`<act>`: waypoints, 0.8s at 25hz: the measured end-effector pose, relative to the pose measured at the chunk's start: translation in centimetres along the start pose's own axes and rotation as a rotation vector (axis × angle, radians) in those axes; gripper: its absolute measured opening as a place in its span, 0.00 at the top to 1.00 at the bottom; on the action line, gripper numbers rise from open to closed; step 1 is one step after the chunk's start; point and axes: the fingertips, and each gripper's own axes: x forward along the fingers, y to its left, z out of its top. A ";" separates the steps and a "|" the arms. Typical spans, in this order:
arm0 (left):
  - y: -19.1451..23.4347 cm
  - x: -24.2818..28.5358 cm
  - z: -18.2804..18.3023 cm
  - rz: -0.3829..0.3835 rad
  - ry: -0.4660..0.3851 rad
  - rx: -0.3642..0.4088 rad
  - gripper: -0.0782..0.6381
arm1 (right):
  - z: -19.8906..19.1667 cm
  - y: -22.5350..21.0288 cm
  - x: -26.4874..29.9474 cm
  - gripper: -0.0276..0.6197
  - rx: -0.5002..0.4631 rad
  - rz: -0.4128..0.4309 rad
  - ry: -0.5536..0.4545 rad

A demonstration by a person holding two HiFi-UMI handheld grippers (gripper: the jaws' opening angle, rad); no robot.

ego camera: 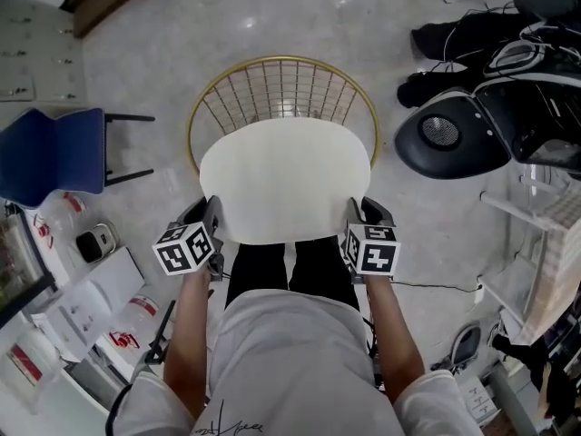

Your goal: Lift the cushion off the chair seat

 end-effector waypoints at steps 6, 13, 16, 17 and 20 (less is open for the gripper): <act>-0.3 -1.7 1.4 -0.024 -0.031 0.008 0.80 | 1.3 0.8 -1.8 0.84 -0.002 0.008 -0.038; -0.6 -4.0 2.2 -0.049 -0.051 0.004 0.80 | 2.4 1.7 -3.7 0.84 -0.014 0.027 -0.059; -0.4 -5.0 3.5 -0.068 -0.054 -0.013 0.80 | 4.0 2.5 -4.5 0.84 -0.028 0.034 -0.063; -0.6 -5.1 3.7 -0.074 -0.056 -0.020 0.80 | 4.3 2.4 -4.8 0.84 -0.030 0.035 -0.065; -1.3 -5.3 3.2 -0.084 -0.064 -0.013 0.80 | 3.3 2.0 -5.3 0.84 -0.016 0.036 -0.077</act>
